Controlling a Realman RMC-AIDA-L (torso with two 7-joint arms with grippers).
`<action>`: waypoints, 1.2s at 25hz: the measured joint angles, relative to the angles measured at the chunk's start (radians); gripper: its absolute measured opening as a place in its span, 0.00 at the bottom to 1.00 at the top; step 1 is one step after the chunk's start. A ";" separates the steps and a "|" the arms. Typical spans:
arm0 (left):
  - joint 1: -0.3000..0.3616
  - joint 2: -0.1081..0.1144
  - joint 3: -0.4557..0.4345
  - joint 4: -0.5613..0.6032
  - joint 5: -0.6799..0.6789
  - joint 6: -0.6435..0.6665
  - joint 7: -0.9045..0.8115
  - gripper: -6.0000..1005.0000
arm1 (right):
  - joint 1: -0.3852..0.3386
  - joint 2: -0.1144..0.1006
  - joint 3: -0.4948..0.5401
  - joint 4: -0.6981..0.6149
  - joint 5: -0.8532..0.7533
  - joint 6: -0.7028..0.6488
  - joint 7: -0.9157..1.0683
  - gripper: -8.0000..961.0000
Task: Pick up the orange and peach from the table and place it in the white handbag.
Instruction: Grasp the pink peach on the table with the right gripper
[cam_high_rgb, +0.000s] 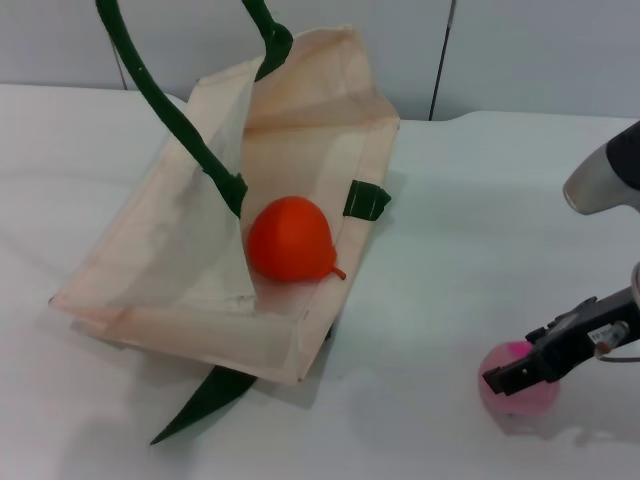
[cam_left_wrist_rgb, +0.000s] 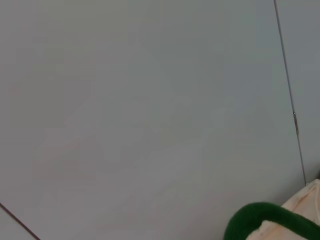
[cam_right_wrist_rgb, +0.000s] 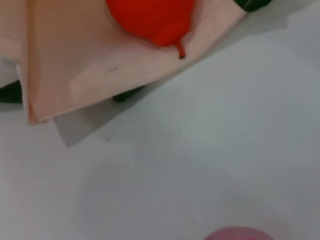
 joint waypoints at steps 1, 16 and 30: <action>0.000 0.000 0.000 0.000 0.000 0.000 0.000 0.16 | 0.000 0.000 0.001 0.001 0.000 -0.001 0.000 0.89; 0.000 0.000 -0.003 0.001 -0.001 0.001 -0.002 0.17 | 0.022 -0.001 -0.002 0.053 -0.031 -0.006 -0.002 0.89; 0.001 -0.002 -0.012 0.002 -0.001 0.002 0.001 0.17 | 0.027 -0.001 -0.001 0.052 -0.030 -0.005 -0.008 0.59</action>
